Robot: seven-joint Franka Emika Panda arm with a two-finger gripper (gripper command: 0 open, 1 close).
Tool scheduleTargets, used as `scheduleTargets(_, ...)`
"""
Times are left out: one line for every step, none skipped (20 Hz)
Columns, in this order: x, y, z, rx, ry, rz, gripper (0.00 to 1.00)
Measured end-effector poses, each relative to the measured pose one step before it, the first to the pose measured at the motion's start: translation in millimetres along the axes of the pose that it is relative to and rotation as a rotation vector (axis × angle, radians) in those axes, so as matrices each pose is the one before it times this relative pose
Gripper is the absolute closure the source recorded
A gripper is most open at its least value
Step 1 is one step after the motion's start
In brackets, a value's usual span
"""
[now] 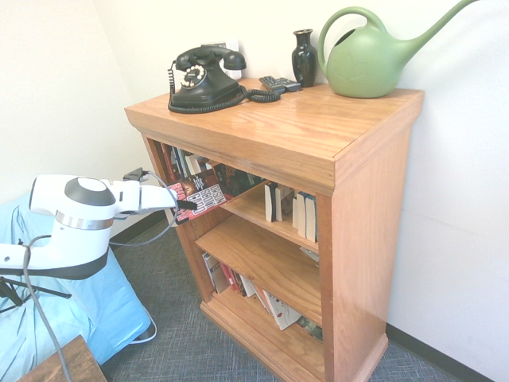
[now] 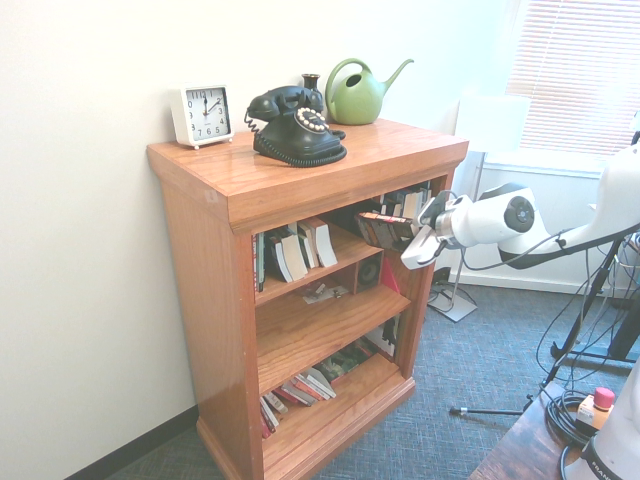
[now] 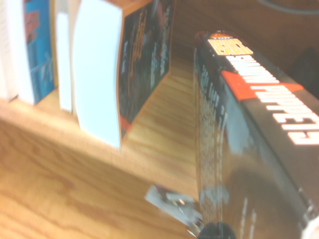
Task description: Organize the shelf
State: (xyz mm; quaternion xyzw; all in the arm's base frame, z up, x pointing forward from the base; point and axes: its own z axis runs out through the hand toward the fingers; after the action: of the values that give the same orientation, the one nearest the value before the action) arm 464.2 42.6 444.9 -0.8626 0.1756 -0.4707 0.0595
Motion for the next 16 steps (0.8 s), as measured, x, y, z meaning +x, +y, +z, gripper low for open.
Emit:
scheduleTargets(0.7, -2.48, 13.6, 0.005, -0.00397, 0.00471, 1.0)
scheduleTargets(0.46, -4.02, 13.86, 0.00308, -0.00039, 0.00315, 1.0)
scheduleTargets(-0.7, -5.5, 14.23, 0.00507, 0.00014, 0.00017, 1.0)
scheduleTargets(-1.64, -5.85, 12.72, 0.00743, 0.00003, 0.00082, 1.0)
scheduleTargets(-1.89, -5.87, 10.44, 0.0095, 0.00035, 0.00348, 1.0)
scheduleTargets(-2.57, -5.14, 8.56, 0.01154, -0.00121, 0.00231, 1.0)
scheduleTargets(-3.24, -3.86, 6.88, 0.01052, -0.0004, 0.00026, 1.0)
scheduleTargets(-3.3, -3.08, 4.97, 0.01104, 0.00009, 0.00004, 1.0)
scheduleTargets(-2.9, -1.61, 3.82, 0.00985, 0.00137, 0.0007, 1.0)
scheduleTargets(-1.65, -1.88, 3.47, 0.0056, 0.00228, -0.01067, 1.0)
scheduleTargets(1.41, -2.93, 2.73, -0.00009, 0.00457, -0.00355, 1.0)
scheduleTargets(2.19, -1.37, 2.85, 0.00055, 0.0069, 0.00798, 1.0)
scheduleTargets(1.42, -0.62, 3.44, 0.00019, 0.00549, 0.00687, 1.0)
scheduleTargets(2.49, -1.56, 4.16, 0.00137, 0.00721, 0.00817, 1.0)
scheduleTargets(1.49, -0.47, 5.63, 0.0026, 0.00341, 0.00505, 1.0)
scheduleTargets(0.83, 0.19, 7.07, 0.00175, 0.00297, 0.00584, 1.0)
